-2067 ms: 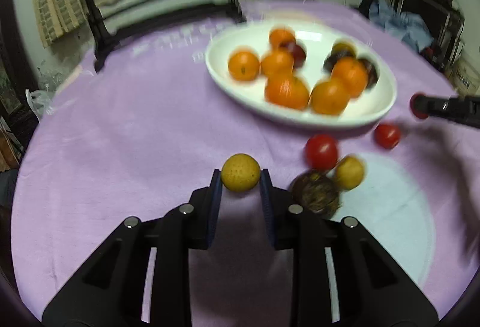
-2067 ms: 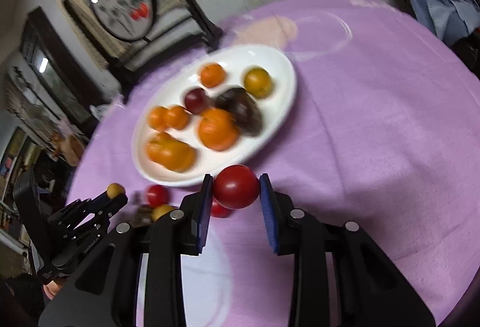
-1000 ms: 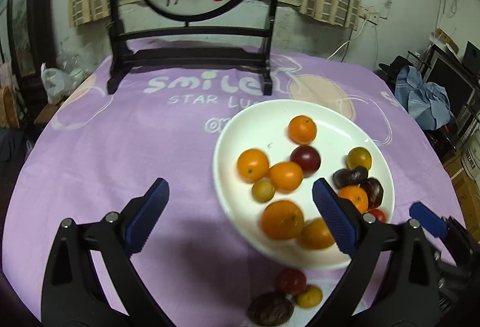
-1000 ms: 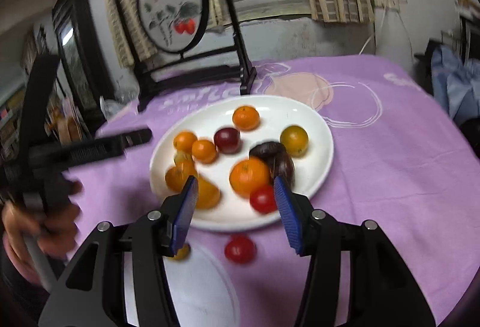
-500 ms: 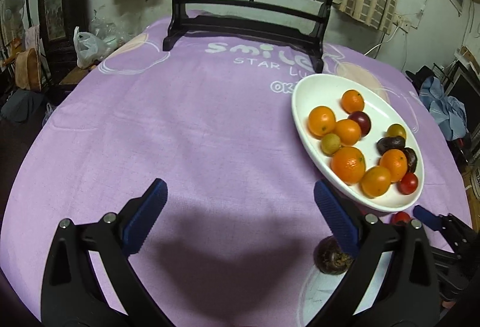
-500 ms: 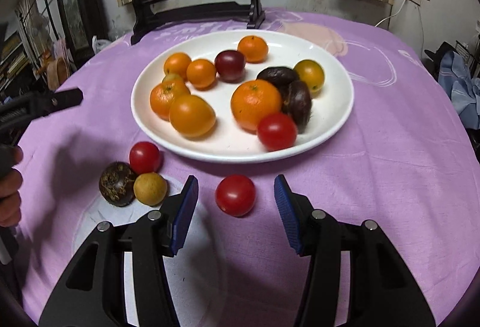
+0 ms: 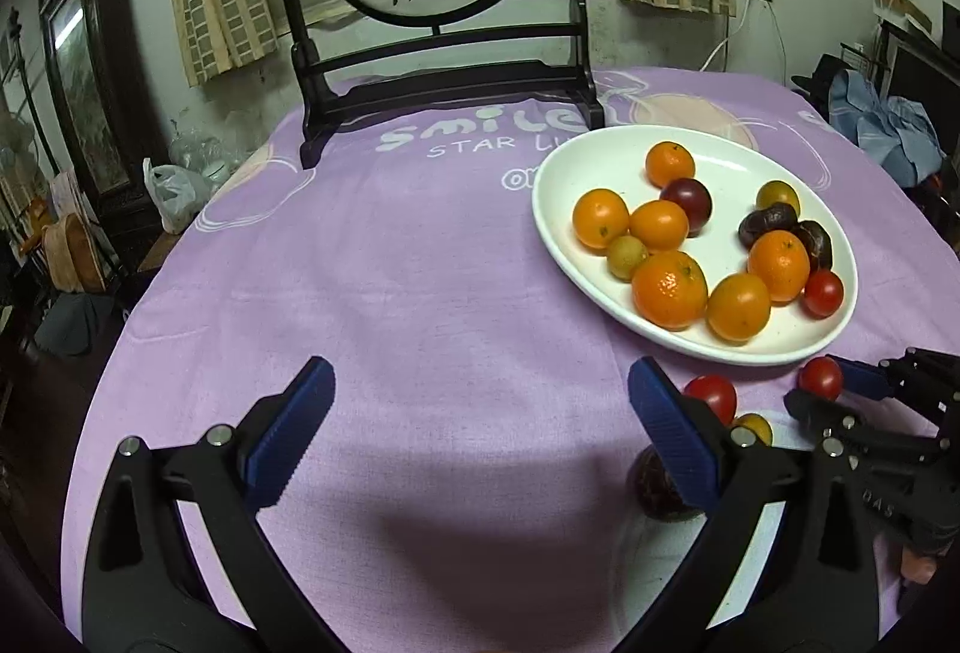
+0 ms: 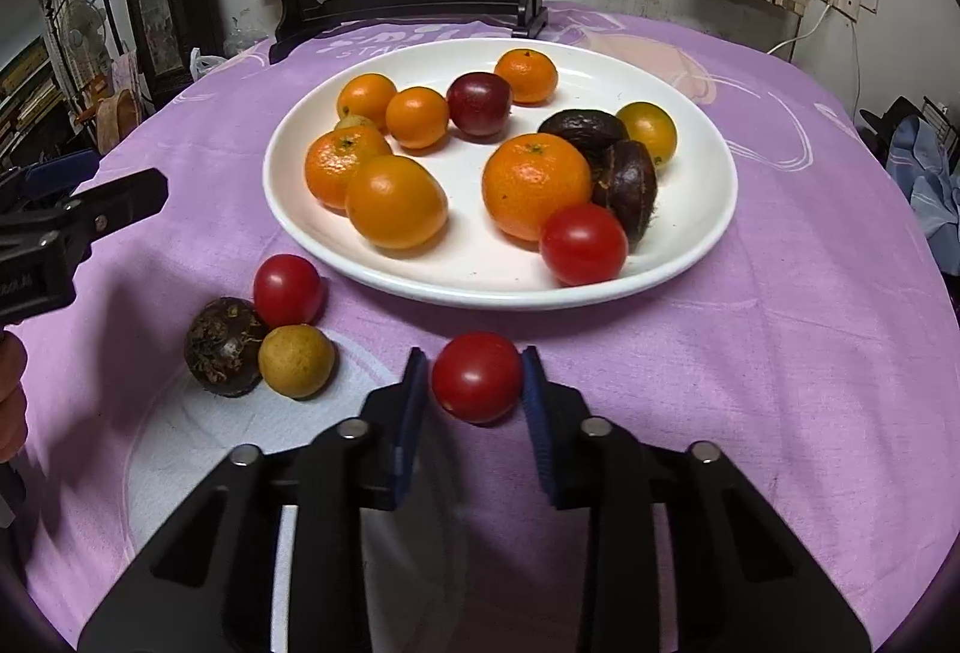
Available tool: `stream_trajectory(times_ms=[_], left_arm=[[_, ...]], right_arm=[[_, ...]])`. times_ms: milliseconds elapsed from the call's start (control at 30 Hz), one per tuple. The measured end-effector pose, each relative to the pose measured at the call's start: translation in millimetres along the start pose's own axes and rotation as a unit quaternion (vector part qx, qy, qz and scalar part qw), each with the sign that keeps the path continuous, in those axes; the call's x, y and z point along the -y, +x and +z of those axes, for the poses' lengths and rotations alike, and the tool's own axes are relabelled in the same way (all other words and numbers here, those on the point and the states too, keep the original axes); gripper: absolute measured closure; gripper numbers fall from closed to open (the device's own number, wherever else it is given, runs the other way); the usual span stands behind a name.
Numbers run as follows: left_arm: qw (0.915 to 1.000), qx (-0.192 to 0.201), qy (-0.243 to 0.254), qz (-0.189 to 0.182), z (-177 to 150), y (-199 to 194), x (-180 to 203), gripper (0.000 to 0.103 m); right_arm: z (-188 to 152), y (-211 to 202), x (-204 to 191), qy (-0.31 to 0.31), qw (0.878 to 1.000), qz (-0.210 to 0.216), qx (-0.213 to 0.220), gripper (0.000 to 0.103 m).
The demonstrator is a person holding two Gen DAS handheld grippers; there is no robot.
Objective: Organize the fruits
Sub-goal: 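Grasp a red tomato with the right gripper while the left gripper grasps a dark purple fruit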
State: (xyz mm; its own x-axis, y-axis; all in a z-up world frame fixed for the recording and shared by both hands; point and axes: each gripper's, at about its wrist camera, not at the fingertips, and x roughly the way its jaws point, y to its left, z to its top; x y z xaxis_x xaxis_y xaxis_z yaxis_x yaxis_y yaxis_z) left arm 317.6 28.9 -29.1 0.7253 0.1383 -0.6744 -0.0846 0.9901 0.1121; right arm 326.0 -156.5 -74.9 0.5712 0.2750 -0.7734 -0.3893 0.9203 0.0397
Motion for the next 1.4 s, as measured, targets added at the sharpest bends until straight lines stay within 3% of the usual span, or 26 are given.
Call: stream_trajectory(times_ms=[133,233,300,433,533,667,933,1233,1400], left_arm=[[0.9999,-0.001,0.014,-0.007,-2,1,0,0.003],[0.9953,-0.006,0.049,-0.084,-10,-2,3,0.004],[0.9896,-0.009,0.078,-0.12,-17,-2,8,0.006],[0.9712,-0.021,0.137,-0.194,-31,-2,25,0.027],[0.9649,-0.027,0.172,-0.197,-39,0,38,0.028],[0.961,-0.028,0.182,-0.206,-45,0,46,0.028],[0.9613,-0.033,0.189,-0.198,-48,7,56,0.04],[0.9619,-0.05,0.184,-0.196,-50,16,57,0.041],[0.9623,-0.053,0.176,-0.2,-47,19,55,0.058]], right_arm=[[2,-10,7,0.019,0.999,0.026,-0.001,0.075],[5,-27,18,0.052,0.996,0.065,0.021,0.075],[7,-35,21,0.059,0.996,0.064,0.032,0.075],[8,-36,23,0.065,0.995,0.062,0.033,0.075],[8,-35,21,0.063,0.996,0.058,0.031,0.075],[7,-37,18,0.058,0.996,0.059,0.033,0.075],[7,-32,18,0.06,0.996,0.056,0.026,0.075],[6,-29,18,0.058,0.997,0.052,0.024,0.075],[6,-28,17,0.056,0.997,0.048,0.024,0.075]])
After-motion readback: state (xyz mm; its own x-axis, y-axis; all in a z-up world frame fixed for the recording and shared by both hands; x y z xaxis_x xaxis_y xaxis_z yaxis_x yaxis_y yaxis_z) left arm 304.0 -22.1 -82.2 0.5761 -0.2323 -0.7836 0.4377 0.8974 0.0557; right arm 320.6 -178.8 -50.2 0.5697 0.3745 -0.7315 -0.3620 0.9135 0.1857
